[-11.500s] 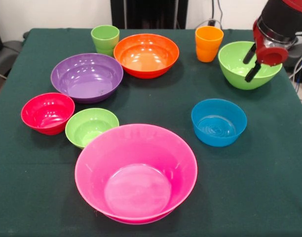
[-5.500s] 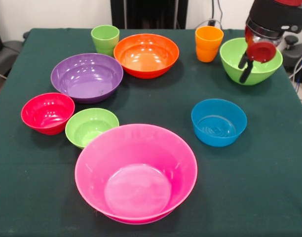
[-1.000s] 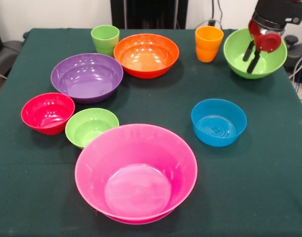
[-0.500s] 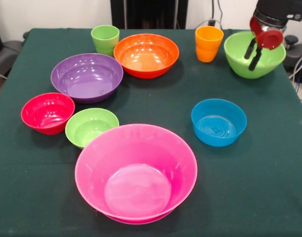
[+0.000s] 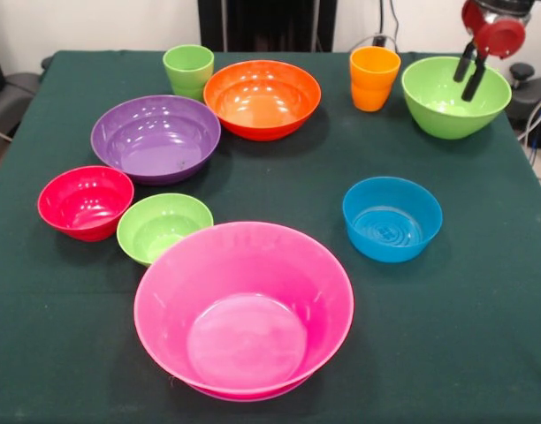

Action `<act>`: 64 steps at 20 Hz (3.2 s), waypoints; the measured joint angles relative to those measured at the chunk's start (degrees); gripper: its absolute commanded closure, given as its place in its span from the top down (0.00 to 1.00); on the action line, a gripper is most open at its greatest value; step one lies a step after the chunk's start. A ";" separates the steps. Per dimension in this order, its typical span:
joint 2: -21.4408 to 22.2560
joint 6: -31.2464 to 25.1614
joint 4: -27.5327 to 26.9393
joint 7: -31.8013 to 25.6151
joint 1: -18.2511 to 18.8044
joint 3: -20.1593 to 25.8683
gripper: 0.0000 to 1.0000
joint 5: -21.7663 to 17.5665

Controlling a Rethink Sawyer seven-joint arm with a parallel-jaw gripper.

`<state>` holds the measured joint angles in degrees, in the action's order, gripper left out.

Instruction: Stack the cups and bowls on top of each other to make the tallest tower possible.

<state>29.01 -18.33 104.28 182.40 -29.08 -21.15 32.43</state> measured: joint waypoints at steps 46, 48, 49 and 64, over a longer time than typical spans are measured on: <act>-10.21 -2.63 -4.79 0.00 -1.43 -2.95 1.00 0.02; -10.06 -4.01 -5.09 0.00 -1.50 -3.30 1.00 0.02; -9.88 -4.95 -5.20 0.00 -1.51 -3.45 1.00 0.02; -2.32 -10.85 -6.15 -2.79 3.47 -1.52 1.00 -12.99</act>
<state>26.69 -29.18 98.13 179.61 -25.61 -22.67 19.44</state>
